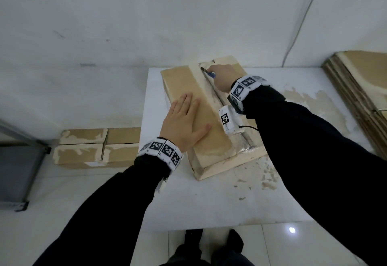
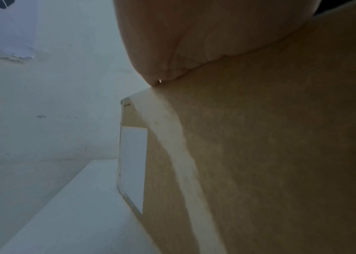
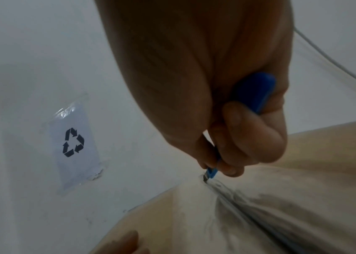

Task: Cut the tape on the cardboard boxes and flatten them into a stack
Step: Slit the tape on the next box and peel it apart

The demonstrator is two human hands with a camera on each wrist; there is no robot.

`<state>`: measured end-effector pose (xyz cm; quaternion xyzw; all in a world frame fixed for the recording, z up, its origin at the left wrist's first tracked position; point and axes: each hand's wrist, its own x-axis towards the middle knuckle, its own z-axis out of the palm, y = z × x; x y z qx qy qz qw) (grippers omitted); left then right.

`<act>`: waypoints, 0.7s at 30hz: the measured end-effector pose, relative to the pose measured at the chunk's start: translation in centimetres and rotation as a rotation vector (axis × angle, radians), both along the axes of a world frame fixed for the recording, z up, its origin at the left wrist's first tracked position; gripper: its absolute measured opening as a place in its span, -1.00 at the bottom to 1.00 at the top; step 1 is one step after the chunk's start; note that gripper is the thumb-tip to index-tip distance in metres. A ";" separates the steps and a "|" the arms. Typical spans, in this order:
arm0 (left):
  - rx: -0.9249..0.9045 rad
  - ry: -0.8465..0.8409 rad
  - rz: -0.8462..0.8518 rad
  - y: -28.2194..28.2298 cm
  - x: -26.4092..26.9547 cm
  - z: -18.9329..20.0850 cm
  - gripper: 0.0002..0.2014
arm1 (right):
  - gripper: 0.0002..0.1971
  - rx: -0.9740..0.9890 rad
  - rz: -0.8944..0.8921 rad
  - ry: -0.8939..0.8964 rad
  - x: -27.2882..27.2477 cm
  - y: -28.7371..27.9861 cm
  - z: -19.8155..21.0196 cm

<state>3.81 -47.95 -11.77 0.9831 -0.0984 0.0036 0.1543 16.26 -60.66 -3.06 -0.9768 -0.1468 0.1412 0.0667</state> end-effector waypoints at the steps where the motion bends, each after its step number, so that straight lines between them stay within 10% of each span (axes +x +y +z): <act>1: 0.002 -0.004 0.000 0.0 0.0 0.0 -0.05 | -0.62 -0.002 -0.002 0.005 0.0 0.1 -0.1; 21: 0.012 0.001 0.021 -0.3 0.0 0.0 -0.10 | -0.63 -0.184 0.018 0.053 -2.0 0.0 0.4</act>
